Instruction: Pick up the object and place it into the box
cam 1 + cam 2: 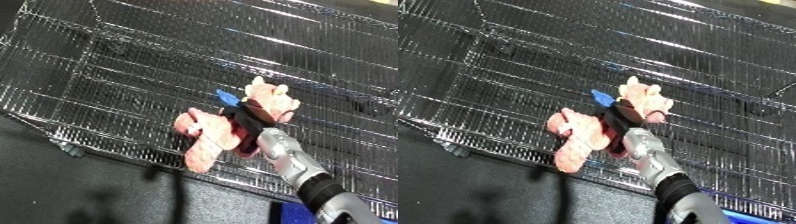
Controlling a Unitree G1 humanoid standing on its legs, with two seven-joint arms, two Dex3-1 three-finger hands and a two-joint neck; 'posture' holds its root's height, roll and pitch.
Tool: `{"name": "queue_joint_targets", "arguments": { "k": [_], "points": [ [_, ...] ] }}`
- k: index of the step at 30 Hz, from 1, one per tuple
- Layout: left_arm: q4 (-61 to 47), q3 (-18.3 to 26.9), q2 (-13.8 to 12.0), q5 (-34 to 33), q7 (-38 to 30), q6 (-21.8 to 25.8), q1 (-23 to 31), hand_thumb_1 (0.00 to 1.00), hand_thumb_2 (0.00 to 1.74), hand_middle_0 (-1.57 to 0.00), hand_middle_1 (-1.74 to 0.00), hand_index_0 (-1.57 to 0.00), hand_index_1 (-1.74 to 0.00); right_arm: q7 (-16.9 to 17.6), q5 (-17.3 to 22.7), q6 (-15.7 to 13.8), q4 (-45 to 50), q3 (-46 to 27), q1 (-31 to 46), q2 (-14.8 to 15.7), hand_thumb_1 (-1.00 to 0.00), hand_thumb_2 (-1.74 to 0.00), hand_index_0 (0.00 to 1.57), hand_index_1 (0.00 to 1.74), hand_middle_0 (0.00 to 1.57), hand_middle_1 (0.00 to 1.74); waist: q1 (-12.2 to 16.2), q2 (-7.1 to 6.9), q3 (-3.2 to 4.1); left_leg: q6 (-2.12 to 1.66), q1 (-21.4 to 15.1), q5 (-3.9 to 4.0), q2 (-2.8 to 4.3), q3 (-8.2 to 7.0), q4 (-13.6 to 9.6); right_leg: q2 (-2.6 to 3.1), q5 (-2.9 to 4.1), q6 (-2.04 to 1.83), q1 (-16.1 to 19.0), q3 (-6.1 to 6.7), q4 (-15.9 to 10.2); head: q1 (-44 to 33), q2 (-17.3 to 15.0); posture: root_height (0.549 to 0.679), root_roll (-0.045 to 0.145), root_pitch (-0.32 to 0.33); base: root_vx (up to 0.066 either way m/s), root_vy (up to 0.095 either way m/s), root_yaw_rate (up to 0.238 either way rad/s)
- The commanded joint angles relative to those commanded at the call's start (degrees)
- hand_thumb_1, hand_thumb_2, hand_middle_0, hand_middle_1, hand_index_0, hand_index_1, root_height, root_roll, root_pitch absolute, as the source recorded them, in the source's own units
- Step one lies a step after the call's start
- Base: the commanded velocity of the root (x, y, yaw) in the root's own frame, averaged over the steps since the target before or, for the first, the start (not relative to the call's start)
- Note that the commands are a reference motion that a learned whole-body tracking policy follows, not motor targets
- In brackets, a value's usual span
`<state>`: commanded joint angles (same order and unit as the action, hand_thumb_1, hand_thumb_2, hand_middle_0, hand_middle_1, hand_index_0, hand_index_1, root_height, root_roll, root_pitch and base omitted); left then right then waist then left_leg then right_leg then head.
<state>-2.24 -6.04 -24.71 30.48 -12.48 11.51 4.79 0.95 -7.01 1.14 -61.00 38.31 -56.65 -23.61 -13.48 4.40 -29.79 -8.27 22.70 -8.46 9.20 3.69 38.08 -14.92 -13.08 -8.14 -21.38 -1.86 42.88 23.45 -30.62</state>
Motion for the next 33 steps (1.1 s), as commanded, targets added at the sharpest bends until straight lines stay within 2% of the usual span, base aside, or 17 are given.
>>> {"name": "queue_joint_targets", "arguments": {
  "k": [4,8,16,21,27,33],
  "points": [
    [0.73,0.02,-0.41,0.51,0.46,-0.23,-0.59,1.00,1.74,-1.57,-1.74,-1.57,-1.74,0.67,1.38,-0.32,3.47,-0.62,-0.40,-2.71,-0.85,-1.48,1.33,1.48,1.33,1.48,0.15,-0.01,0.00,-0.05,-0.93,0.15,-0.05,-0.07,-0.30,-0.10,-0.06,-0.01,0.58,0.12,0.23,1.02,0.81,0.627,0.015,-0.087,-0.011,-0.023,-0.017],
    [1.99,0.11,-0.41,0.54,0.51,-0.47,-0.98,1.00,1.74,-1.57,-1.74,-1.57,-1.74,2.09,2.34,-0.91,9.57,-2.32,0.43,-6.03,-0.85,-1.48,1.33,1.48,1.33,1.48,0.95,-0.24,0.11,-0.02,-2.15,0.15,0.09,-0.30,-0.69,-0.18,-0.21,0.00,1.35,0.29,0.32,0.89,3.90,0.627,0.019,-0.099,-0.004,-0.023,-0.062],
    [4.45,0.22,0.11,-0.56,0.90,-1.35,-0.78,1.00,1.74,-1.57,-1.74,-1.57,-1.74,5.35,3.78,-2.22,23.42,-9.28,6.37,-14.49,-0.85,-1.48,1.33,1.48,1.33,1.48,3.93,-0.65,1.42,0.15,-4.35,0.11,0.41,-1.30,-1.45,-0.28,-0.74,0.21,2.73,0.90,0.31,2.19,4.48,0.629,0.025,-0.119,-0.009,-0.021,-0.057],
    [5.07,0.95,0.66,-1.52,1.19,-2.23,-0.20,1.00,1.74,-1.57,-1.74,-1.57,-1.74,7.22,5.35,-2.59,36.07,-18.55,16.21,-18.89,-0.85,-1.48,1.33,1.48,1.33,1.48,6.46,-0.95,1.93,0.34,-5.25,0.01,0.63,-1.88,-1.32,-0.21,-0.83,0.26,3.14,1.41,0.64,2.50,4.43,0.628,0.029,-0.133,-0.019,-0.023,-0.067],
    [4.88,2.33,2.04,-2.31,1.63,-3.07,1.25,1.00,1.74,-1.57,-1.74,-1.57,-1.74,8.52,5.77,-3.35,47.46,-30.39,29.23,-20.17,-0.85,-1.48,1.33,1.48,1.33,1.48,9.91,-0.71,3.06,0.42,-7.45,-0.08,1.12,-3.06,-2.37,-0.18,-0.87,0.31,4.67,1.96,-0.26,6.74,3.82,0.629,0.035,-0.152,0.001,-0.023,-0.092],
    [3.88,3.73,3.12,-3.05,2.20,-4.01,2.91,1.00,1.74,-1.57,-1.74,-1.57,-1.74,11.19,6.85,-4.90,55.41,-43.25,41.50,-18.07,-0.85,-1.48,1.33,1.48,1.33,1.48,13.00,-0.07,3.88,0.48,-8.73,-0.46,1.30,-4.01,-2.53,-0.11,-0.77,0.37,5.66,2.66,-1.22,11.57,3.98,0.630,0.042,-0.166,0.001,-0.017,-0.101]
  ]
}}
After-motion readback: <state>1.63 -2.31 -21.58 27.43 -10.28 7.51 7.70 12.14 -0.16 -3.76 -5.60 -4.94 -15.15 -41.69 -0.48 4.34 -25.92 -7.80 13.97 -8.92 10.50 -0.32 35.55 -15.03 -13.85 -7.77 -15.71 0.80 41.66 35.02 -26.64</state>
